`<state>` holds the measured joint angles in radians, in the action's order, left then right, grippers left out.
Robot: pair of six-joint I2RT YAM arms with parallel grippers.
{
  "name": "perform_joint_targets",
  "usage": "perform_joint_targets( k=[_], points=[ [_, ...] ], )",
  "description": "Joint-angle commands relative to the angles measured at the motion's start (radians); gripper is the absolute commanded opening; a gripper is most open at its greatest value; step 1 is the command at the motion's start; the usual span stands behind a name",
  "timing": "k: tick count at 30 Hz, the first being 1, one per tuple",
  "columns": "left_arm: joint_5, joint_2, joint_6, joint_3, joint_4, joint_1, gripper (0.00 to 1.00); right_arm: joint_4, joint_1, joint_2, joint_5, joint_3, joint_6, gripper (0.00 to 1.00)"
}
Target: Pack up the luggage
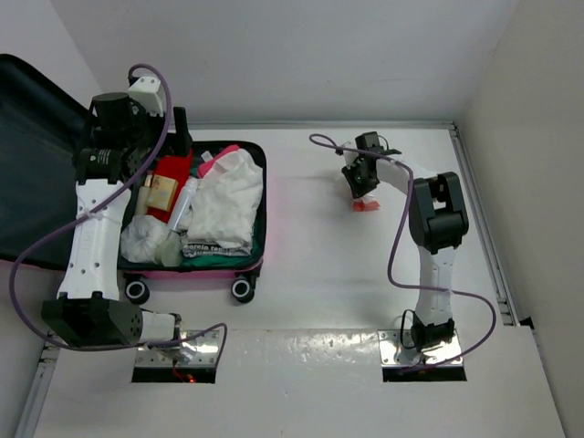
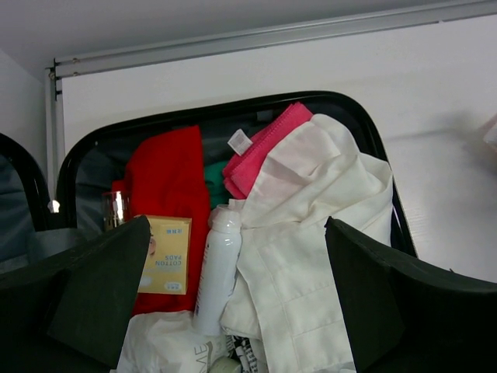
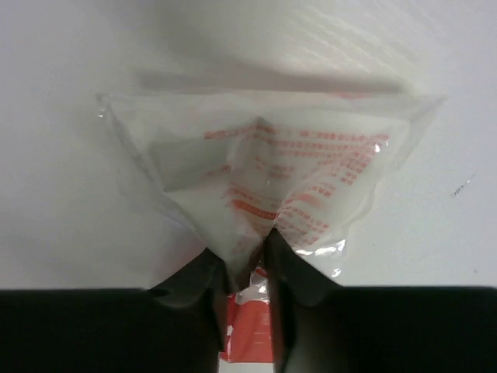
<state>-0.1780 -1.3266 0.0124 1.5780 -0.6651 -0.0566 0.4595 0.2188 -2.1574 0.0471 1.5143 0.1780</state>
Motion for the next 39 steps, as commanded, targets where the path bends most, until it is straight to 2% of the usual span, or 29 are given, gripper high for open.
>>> perform_joint_targets(
  k=[1, 4, 9, 14, 17, 19, 20, 22, 23, 24, 26, 27, 29, 30, 33, 36, 37, 39],
  points=[
    [0.008, 0.035, 0.008, -0.015, 0.009, -0.015, 0.99, -0.007, 0.013, -0.024, 0.005, 0.009, 0.032, 0.16],
    [0.008, 0.035, 0.008, -0.015, 0.009, -0.025, 0.99, -0.001, 0.021, 0.028, 0.039, 0.010, 0.022, 0.00],
    [-0.001, 0.026, 0.053, 0.008, -0.001, -0.067, 0.99, 0.025, 0.065, 0.171, 0.189, 0.092, -0.112, 0.00],
    [-0.205, -0.008, 0.193, 0.008, 0.019, -0.233, 0.99, -0.126, 0.252, 0.304, 0.284, 0.170, -0.120, 0.00],
    [-0.268, -0.031, 0.213, 0.008, 0.028, -0.285, 0.99, -0.206, 0.412, 0.288, 0.290, 0.217, -0.069, 0.00],
    [-0.278, -0.031, 0.224, 0.008, 0.039, -0.299, 0.99, -0.264, 0.461, 0.262, 0.281, 0.256, -0.032, 0.01],
    [-0.294, -0.019, 0.224, 0.008, 0.050, -0.308, 0.99, -0.300, 0.515, 0.199, 0.275, 0.294, -0.029, 0.01],
    [-0.305, 0.000, 0.224, -0.002, 0.070, -0.308, 0.99, -0.315, 0.548, 0.144, 0.261, 0.403, -0.040, 0.06],
    [-0.305, 0.012, 0.224, -0.003, 0.079, -0.308, 0.99, -0.323, 0.588, 0.049, 0.260, 0.438, -0.063, 0.08],
    [-0.320, 0.038, 0.201, -0.016, 0.090, -0.308, 0.99, -0.335, 0.597, 0.018, 0.255, 0.527, -0.071, 0.14],
    [-0.321, 0.066, 0.183, -0.016, 0.104, -0.298, 1.00, -0.360, 0.632, -0.092, 0.243, 0.595, -0.092, 0.22],
    [-0.307, 0.078, 0.157, -0.016, 0.104, -0.289, 1.00, -0.360, 0.646, -0.111, 0.226, 0.624, -0.095, 0.26],
    [-0.247, 0.115, 0.129, -0.016, 0.113, -0.265, 1.00, -0.375, 0.660, -0.162, 0.197, 0.626, -0.088, 0.41],
    [-0.214, 0.134, 0.118, -0.006, 0.113, -0.255, 1.00, -0.381, 0.671, -0.170, 0.183, 0.610, -0.080, 0.53],
    [-0.175, 0.145, 0.095, 0.030, 0.113, -0.255, 1.00, -0.424, 0.676, -0.168, 0.178, 0.561, -0.083, 0.66],
    [-0.100, 0.167, 0.095, 0.082, 0.113, -0.244, 1.00, -0.406, 0.674, -0.136, 0.178, 0.572, -0.126, 0.72],
    [-0.028, 0.167, 0.095, 0.097, 0.113, -0.244, 1.00, -0.403, 0.674, -0.121, 0.181, 0.564, -0.139, 0.76],
    [0.073, 0.176, 0.049, 0.146, 0.104, -0.233, 1.00, -0.424, 0.657, -0.026, 0.201, 0.537, -0.234, 0.78]
  ],
)
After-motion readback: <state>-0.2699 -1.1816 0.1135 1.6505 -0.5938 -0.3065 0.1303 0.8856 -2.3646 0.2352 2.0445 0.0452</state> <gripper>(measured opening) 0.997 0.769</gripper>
